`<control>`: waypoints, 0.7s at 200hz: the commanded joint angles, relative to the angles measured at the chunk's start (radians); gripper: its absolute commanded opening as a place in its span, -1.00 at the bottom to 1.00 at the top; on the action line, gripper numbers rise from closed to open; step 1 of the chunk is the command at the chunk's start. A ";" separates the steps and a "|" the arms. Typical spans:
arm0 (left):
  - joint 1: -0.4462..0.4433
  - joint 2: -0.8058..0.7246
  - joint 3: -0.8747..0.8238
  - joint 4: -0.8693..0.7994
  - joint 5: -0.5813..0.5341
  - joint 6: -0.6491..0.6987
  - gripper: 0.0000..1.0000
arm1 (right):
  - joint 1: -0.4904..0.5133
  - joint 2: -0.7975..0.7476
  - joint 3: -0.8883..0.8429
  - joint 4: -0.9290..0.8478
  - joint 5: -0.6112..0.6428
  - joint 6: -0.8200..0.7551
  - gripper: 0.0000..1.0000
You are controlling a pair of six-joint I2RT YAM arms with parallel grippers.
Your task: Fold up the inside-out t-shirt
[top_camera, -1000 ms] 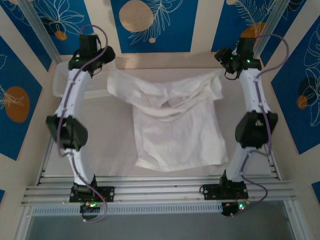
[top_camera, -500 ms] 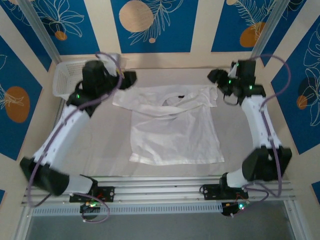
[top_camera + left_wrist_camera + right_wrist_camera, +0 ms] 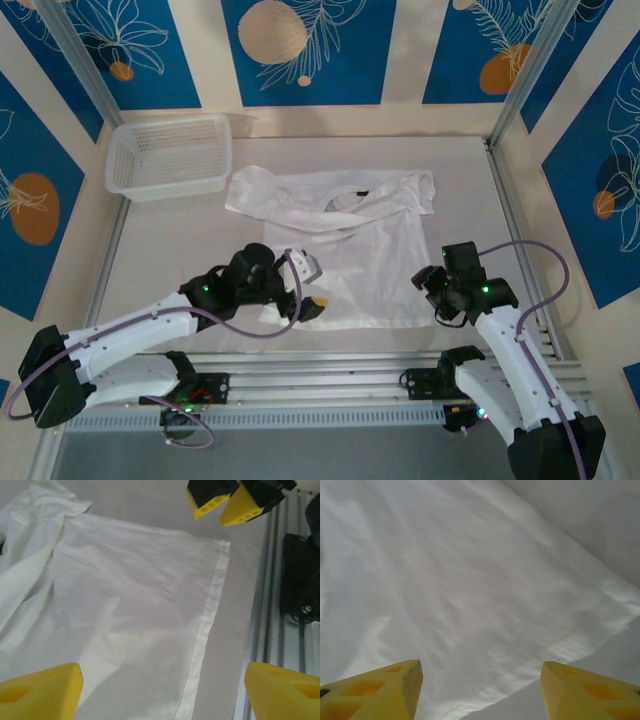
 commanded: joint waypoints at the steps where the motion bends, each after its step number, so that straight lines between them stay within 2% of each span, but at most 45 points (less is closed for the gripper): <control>1: -0.023 -0.003 -0.009 0.089 -0.012 0.062 0.69 | -0.002 0.043 -0.066 -0.023 -0.043 0.072 0.31; 25: -0.032 -0.005 -0.014 0.099 -0.020 0.074 0.70 | 0.029 0.094 -0.128 0.047 -0.100 0.125 0.33; 55: -0.032 -0.008 -0.014 0.090 -0.031 0.078 0.71 | 0.088 0.146 -0.153 0.089 -0.082 0.178 0.30; 93: -0.033 0.005 -0.017 0.101 -0.042 0.058 0.71 | 0.107 0.205 -0.165 0.192 -0.060 0.186 0.10; 123: -0.034 0.006 -0.023 0.096 -0.060 0.049 0.72 | 0.109 0.254 -0.145 0.192 -0.053 0.175 -0.01; 140: -0.033 0.007 -0.030 0.096 -0.074 0.048 0.73 | 0.108 0.256 -0.147 0.196 -0.051 0.173 -0.19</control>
